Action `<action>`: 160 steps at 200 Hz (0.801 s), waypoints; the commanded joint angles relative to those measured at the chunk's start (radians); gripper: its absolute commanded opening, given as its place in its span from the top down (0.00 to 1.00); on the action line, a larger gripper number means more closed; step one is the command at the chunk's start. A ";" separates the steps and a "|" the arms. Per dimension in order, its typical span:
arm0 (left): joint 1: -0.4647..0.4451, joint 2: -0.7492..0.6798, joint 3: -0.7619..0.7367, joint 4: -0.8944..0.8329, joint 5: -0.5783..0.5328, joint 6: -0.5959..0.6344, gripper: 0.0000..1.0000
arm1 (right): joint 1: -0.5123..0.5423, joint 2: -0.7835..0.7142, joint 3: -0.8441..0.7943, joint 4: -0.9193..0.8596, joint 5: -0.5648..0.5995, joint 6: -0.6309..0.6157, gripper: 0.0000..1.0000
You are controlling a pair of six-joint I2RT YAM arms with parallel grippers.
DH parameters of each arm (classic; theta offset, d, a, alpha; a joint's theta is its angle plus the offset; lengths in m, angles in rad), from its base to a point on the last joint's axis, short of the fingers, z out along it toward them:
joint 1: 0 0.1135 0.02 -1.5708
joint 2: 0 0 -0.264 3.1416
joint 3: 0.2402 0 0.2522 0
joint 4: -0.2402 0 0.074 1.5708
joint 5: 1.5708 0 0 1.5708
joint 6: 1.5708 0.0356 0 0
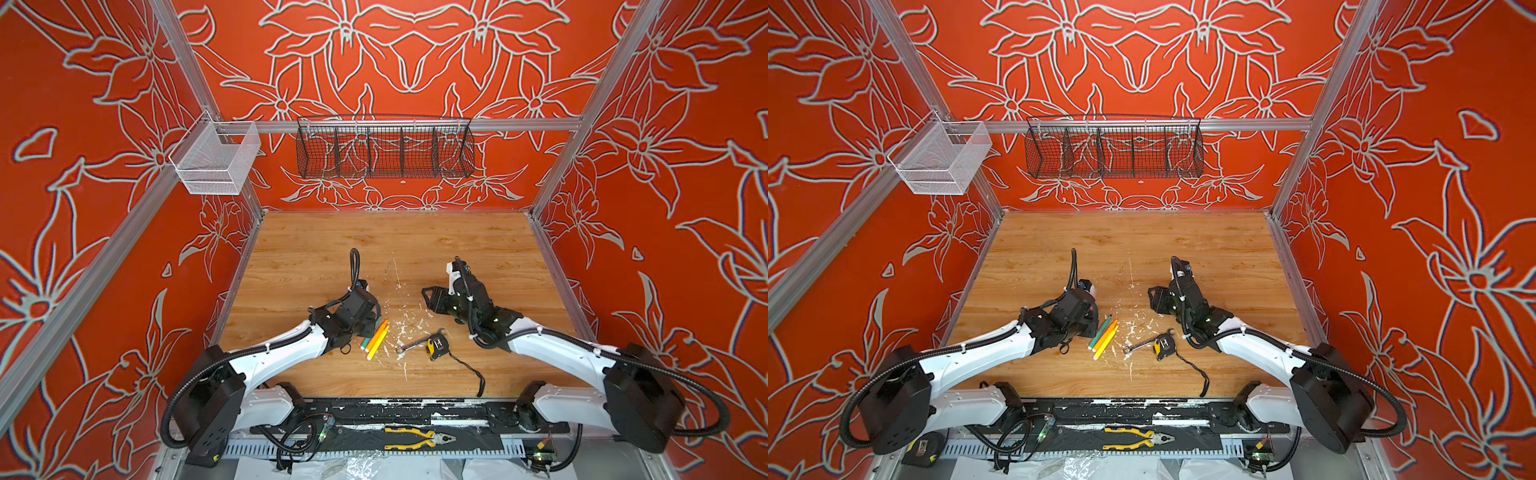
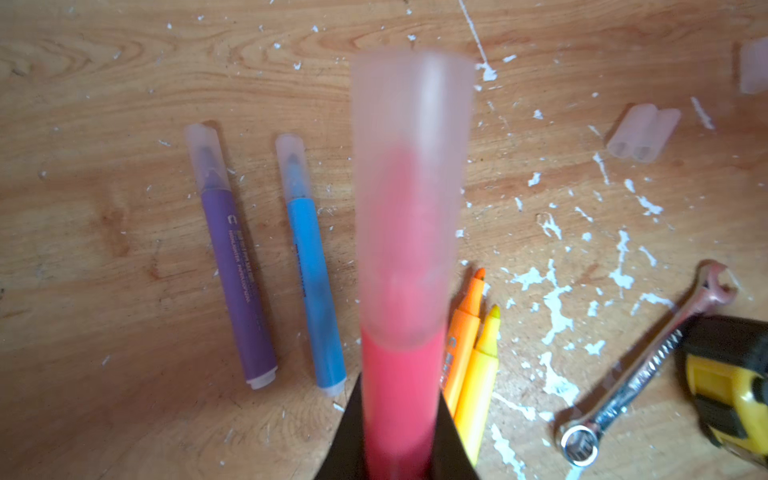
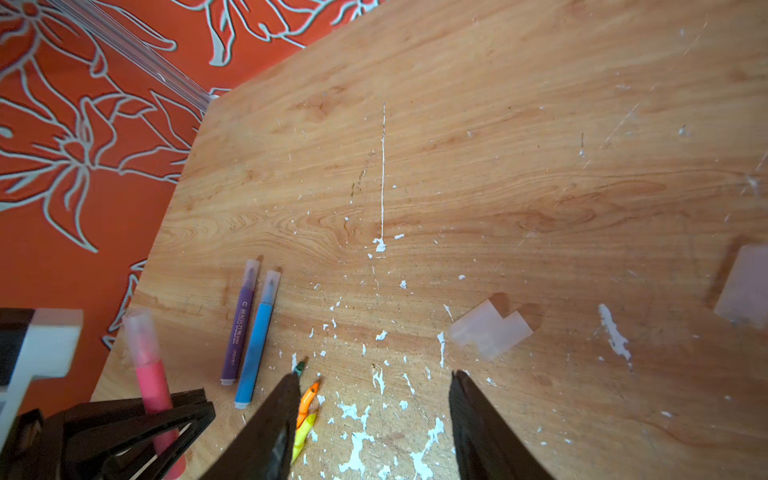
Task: Insert the pens into the pen caps
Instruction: 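Place the capped pink highlighter beside the blue marker with the left gripper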
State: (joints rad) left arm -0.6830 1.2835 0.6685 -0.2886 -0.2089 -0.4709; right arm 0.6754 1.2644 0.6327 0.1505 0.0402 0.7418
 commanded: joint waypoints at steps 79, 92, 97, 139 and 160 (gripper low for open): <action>0.039 0.371 0.205 -0.086 -0.047 -0.020 1.00 | -0.017 0.035 0.053 -0.043 -0.034 0.010 0.44; 0.039 0.379 0.205 -0.086 -0.059 -0.026 0.98 | -0.019 0.033 0.053 -0.045 -0.034 0.008 0.44; 0.039 0.381 0.205 -0.086 -0.065 -0.027 0.95 | -0.020 0.032 0.053 -0.044 -0.036 0.009 0.44; 0.039 0.369 0.238 -0.146 -0.081 -0.027 0.78 | -0.025 0.038 0.055 -0.040 -0.044 0.005 0.45; 0.039 0.324 0.242 -0.166 -0.061 -0.003 0.73 | -0.027 0.049 0.061 -0.037 -0.060 0.006 0.45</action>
State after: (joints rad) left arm -0.6487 1.6516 0.8917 -0.3885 -0.2680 -0.4767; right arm 0.6552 1.3014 0.6598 0.1188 0.0013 0.7444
